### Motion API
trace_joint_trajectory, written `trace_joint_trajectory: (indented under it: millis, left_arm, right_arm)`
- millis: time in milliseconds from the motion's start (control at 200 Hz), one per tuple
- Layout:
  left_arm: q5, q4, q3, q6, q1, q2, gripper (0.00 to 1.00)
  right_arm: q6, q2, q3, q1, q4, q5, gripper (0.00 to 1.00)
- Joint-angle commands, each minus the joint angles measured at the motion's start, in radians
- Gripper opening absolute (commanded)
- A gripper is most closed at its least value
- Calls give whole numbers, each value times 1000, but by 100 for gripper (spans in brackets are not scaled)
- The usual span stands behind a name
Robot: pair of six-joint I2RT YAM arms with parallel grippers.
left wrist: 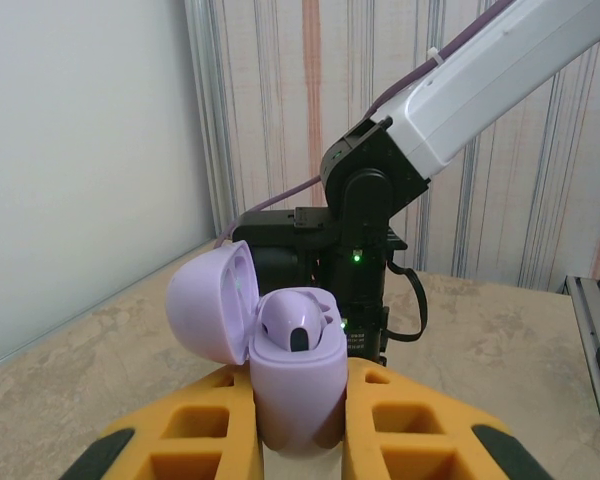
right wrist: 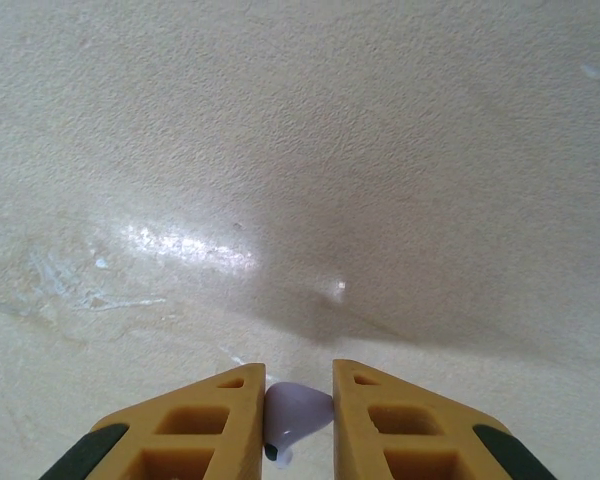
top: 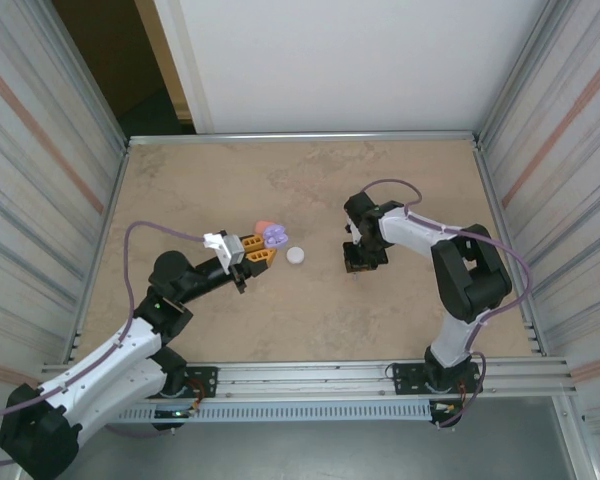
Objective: Insert the wireless bluetooth earbuds into the charging case
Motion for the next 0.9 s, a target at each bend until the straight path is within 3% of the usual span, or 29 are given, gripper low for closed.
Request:
trace_joint_trajectory:
  millis: [0,892]
  left_arm:
    - [-4,52,1,6,-6,9,0]
    - [37,232,15,-47,-6,205,0]
  right_arm:
    - [14,-56,22,4,-32,8,21]
    - [28,-364,128,74,-100,37,21]
